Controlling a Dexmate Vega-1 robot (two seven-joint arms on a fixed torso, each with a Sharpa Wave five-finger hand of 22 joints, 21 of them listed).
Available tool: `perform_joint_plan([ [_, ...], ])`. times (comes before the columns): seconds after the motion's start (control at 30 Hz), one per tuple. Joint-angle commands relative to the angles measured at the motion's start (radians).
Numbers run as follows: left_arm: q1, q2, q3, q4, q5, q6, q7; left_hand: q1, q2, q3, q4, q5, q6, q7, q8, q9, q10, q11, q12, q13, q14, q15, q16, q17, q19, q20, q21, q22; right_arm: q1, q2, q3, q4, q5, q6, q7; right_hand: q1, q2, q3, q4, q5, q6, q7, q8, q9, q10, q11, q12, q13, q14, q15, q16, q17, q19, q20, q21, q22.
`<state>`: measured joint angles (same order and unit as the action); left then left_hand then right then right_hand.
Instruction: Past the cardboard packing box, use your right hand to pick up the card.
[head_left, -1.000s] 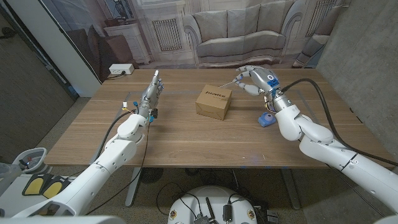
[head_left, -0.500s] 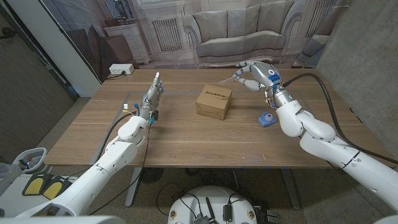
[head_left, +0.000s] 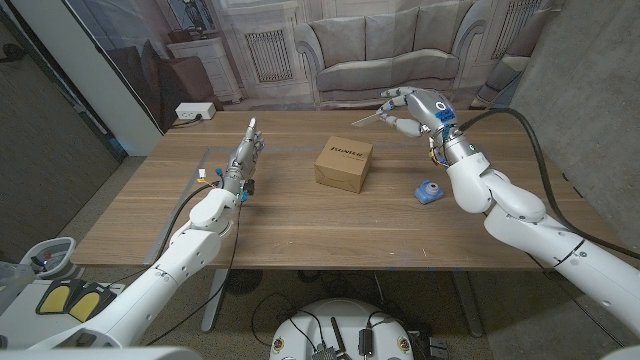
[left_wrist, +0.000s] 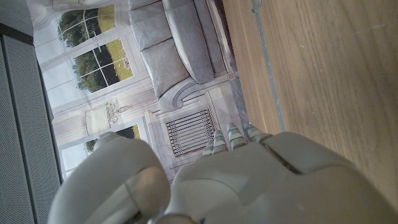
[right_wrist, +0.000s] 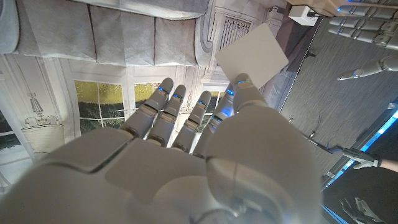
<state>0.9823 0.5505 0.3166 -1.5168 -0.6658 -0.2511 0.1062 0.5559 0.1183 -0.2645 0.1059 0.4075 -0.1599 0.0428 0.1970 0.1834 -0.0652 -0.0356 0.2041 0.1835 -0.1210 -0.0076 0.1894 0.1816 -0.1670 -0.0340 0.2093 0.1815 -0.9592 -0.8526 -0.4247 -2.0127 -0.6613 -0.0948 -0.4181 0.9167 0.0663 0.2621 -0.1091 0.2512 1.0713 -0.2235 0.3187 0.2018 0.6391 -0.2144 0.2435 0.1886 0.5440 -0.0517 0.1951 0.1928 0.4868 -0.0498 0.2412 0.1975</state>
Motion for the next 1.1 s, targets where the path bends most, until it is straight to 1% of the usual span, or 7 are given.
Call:
perform_joint_plan([
  [0.03, -0.012, 0.001, 0.003, 0.007, 0.002, 0.002, -0.007, 0.002, 0.006, -0.007, 0.002, 0.005, 0.002, 0.000, -0.001, 0.003, 0.001, 0.000, 0.001, 0.004, -0.004, 0.005, -0.001, 0.003, -0.005, -0.011, -0.003, 0.003, -0.006, -0.001, 0.036, -0.025, 0.029, -0.020, 0.020, 0.001, 0.006, -0.004, -0.001, -0.002, 0.011, -0.001, -0.001, 0.004, 0.007, 0.000, -0.004, 0.001, 0.002, -0.119, -0.001, 0.004, 0.008, -0.073, 0.005, 0.002],
  [0.53, -0.015, 0.015, -0.001, -0.011, 0.002, 0.020, -0.005, 0.003, 0.007, -0.009, 0.002, 0.004, 0.002, -0.001, -0.001, 0.003, 0.000, 0.002, 0.001, 0.004, -0.005, 0.005, -0.001, 0.003, -0.006, -0.009, -0.003, 0.003, 0.002, 0.004, 0.057, -0.054, 0.037, -0.042, 0.034, 0.001, 0.008, -0.005, -0.001, -0.004, 0.012, -0.001, -0.002, 0.004, 0.011, 0.000, -0.004, 0.001, 0.003, -0.120, -0.001, 0.004, 0.008, -0.074, 0.005, 0.002],
  [0.87, -0.026, 0.013, 0.003, 0.007, -0.003, 0.017, -0.024, 0.004, 0.008, -0.011, 0.003, 0.004, 0.002, -0.001, -0.002, 0.003, -0.001, 0.004, 0.000, 0.004, -0.005, 0.005, -0.001, 0.003, -0.006, -0.009, -0.003, 0.003, 0.004, 0.000, 0.062, -0.074, 0.024, -0.056, 0.044, 0.002, 0.009, -0.005, -0.002, -0.005, 0.012, -0.001, -0.003, 0.004, 0.014, 0.000, -0.004, 0.002, 0.005, -0.122, -0.001, 0.004, 0.011, -0.076, 0.005, 0.002],
  [1.0, -0.027, 0.011, 0.004, 0.011, -0.006, 0.017, -0.028, 0.004, 0.008, -0.011, 0.003, 0.004, 0.002, -0.001, -0.002, 0.003, -0.001, -0.001, 0.000, 0.004, -0.006, 0.004, -0.001, 0.003, -0.007, -0.008, -0.003, 0.004, 0.006, 0.002, 0.065, -0.077, 0.021, -0.055, 0.040, 0.002, 0.010, -0.005, -0.002, -0.006, 0.012, -0.001, -0.004, 0.004, 0.016, 0.000, -0.004, 0.002, 0.007, -0.124, 0.000, 0.004, 0.011, -0.077, 0.005, 0.002],
  [1.03, -0.028, 0.012, 0.004, 0.012, -0.006, 0.018, -0.029, 0.004, 0.008, -0.011, 0.003, 0.004, 0.002, -0.002, -0.002, 0.003, -0.001, 0.000, 0.000, 0.004, -0.006, 0.004, -0.001, 0.003, -0.007, -0.008, -0.003, 0.004, 0.019, 0.013, 0.056, -0.090, 0.014, -0.076, 0.059, 0.002, 0.010, -0.005, -0.002, -0.006, 0.012, -0.001, -0.004, 0.004, 0.016, 0.000, -0.004, 0.002, 0.007, -0.125, 0.000, 0.004, 0.011, -0.077, 0.005, 0.002],
  [1.1, -0.029, 0.015, 0.005, 0.012, -0.006, 0.022, -0.031, 0.005, 0.009, -0.011, 0.003, 0.004, 0.002, -0.002, -0.002, 0.003, -0.001, 0.001, 0.000, 0.004, -0.005, 0.004, -0.001, 0.003, -0.006, -0.008, -0.003, 0.004, 0.023, 0.016, 0.056, -0.092, 0.017, -0.082, 0.066, 0.003, 0.010, -0.005, -0.002, -0.006, 0.012, -0.001, -0.004, 0.004, 0.017, 0.000, -0.004, 0.002, 0.008, -0.126, 0.000, 0.004, 0.011, -0.077, 0.005, 0.002],
])
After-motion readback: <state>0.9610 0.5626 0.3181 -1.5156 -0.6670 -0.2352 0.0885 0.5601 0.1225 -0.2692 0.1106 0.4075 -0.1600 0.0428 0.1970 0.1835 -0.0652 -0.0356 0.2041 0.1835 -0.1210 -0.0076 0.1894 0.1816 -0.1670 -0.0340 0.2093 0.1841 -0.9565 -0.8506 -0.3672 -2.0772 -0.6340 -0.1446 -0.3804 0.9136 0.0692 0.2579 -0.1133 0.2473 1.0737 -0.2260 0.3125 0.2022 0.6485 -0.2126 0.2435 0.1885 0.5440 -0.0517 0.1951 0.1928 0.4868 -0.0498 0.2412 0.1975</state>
